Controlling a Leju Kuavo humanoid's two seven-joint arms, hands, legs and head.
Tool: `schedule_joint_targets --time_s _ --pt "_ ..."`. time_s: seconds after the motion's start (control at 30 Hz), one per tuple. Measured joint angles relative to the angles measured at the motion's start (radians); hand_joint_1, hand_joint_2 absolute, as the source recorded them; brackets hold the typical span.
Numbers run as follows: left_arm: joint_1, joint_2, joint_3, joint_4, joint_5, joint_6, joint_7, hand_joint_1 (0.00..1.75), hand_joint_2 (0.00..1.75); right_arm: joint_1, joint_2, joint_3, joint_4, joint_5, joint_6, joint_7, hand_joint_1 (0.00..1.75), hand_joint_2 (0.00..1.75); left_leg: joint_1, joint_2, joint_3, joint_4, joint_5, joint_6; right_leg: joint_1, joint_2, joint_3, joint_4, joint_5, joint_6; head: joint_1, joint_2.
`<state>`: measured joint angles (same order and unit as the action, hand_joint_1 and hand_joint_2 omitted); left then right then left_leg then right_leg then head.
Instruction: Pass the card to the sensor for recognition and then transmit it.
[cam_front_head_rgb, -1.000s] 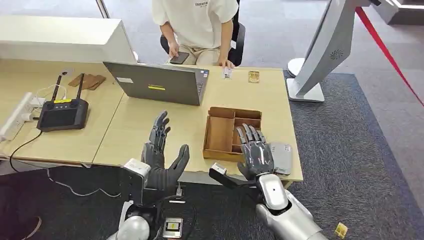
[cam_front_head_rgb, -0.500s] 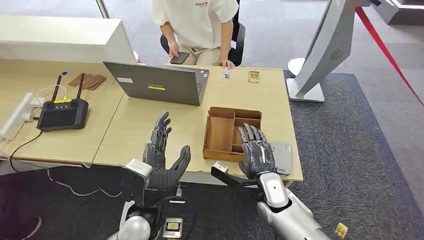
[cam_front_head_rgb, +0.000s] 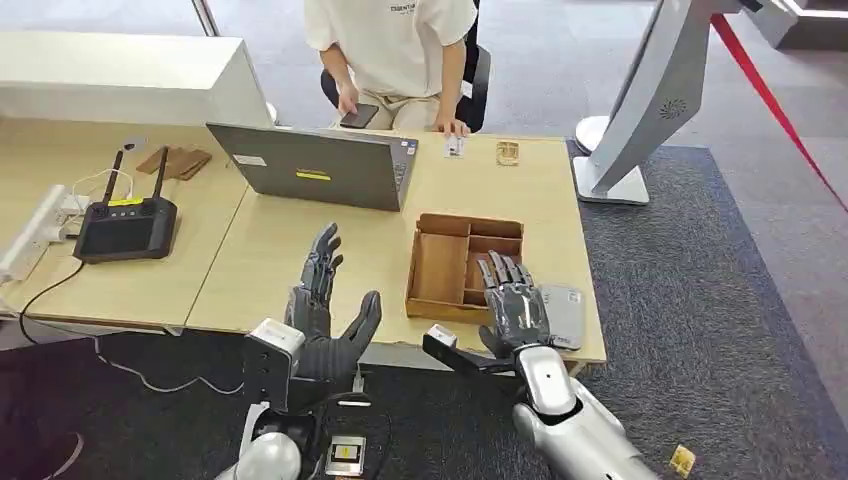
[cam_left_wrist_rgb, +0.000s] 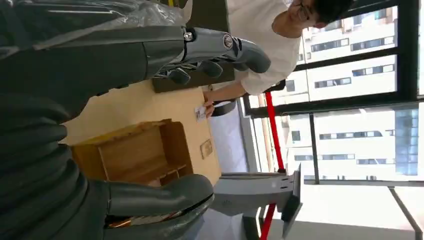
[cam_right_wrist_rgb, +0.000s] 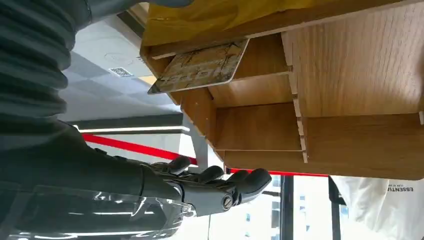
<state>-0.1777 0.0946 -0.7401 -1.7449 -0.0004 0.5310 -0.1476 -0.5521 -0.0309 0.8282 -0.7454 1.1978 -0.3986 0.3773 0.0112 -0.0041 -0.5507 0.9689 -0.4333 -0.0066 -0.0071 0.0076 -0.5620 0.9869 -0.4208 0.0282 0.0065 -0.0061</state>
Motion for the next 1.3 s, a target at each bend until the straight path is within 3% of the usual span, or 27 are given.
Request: schedule_joint_targets --time_s 1.3 --pt "0.005 0.0 0.0 0.005 -0.007 0.0 -0.003 0.0 1.75 -0.01 -0.006 -0.008 0.032 -0.014 0.0 0.005 0.0 1.75 0.0 0.0 0.0 0.0 0.0 0.0 0.0 0.0 0.0 0.0 0.0 0.0 0.0 0.0"
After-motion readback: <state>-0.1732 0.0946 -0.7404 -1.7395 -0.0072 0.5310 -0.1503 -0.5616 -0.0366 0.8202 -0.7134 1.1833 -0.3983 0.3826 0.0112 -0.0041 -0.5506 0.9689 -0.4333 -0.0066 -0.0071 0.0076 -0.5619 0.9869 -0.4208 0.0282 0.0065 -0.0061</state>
